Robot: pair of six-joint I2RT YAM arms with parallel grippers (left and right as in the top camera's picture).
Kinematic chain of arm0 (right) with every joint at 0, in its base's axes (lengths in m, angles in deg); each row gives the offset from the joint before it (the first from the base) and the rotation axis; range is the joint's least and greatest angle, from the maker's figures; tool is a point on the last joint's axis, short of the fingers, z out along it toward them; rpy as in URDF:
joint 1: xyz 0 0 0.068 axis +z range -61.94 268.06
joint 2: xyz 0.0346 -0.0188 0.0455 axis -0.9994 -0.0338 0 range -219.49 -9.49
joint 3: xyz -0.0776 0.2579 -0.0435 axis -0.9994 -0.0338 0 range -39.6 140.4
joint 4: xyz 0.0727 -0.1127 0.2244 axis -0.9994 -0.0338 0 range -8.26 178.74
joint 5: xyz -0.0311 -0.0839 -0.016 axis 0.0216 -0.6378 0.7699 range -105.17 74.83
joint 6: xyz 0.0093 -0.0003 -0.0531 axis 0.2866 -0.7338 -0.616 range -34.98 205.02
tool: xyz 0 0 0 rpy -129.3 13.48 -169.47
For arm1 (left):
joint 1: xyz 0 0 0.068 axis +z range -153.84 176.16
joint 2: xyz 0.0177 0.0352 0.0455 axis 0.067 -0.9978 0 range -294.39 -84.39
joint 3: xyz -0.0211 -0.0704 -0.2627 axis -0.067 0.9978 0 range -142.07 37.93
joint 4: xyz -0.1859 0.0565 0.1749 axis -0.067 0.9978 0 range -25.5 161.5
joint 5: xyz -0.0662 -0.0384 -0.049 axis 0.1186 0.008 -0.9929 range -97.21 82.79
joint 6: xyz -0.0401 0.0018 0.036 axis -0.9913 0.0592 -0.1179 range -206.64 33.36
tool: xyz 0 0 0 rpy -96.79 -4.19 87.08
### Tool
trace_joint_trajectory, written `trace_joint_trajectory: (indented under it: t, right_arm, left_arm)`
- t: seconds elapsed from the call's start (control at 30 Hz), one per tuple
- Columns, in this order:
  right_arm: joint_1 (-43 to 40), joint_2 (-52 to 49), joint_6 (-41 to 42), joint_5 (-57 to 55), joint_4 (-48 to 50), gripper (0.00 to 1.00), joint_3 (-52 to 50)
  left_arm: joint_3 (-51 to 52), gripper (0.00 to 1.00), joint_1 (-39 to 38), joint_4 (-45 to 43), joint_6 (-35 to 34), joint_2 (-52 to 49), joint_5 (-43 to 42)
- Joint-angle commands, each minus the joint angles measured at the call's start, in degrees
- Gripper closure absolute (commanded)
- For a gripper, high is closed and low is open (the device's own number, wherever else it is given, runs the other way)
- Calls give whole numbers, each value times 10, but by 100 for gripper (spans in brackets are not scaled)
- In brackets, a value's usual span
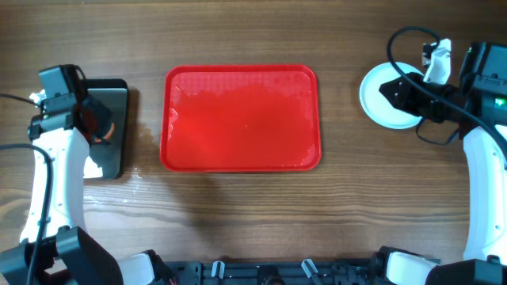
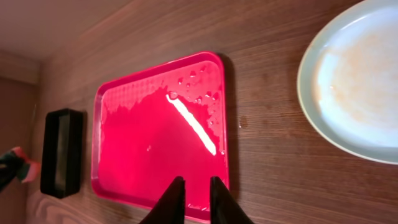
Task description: Clean dirty plates on tray and stack at the side
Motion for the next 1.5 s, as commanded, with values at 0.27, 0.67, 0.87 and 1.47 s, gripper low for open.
trace_joint_trajectory:
  t: [0.27, 0.67, 0.87, 1.47]
  right_arm:
    - [63, 7, -14, 11, -10, 76, 2]
    - [85, 425, -60, -57, -231, 0, 2]
    - [85, 536, -56, -56, -305, 0, 2]
    - [85, 577, -72, -141, -223, 0, -21]
  left_arm:
    - [1, 34, 21, 6, -9, 0, -123]
    - [1, 0, -59, 137, -7, 129, -435]
    - [1, 0, -66, 137, -9, 129, -435]
    - [1, 0, -66, 137, -9, 129, -435]
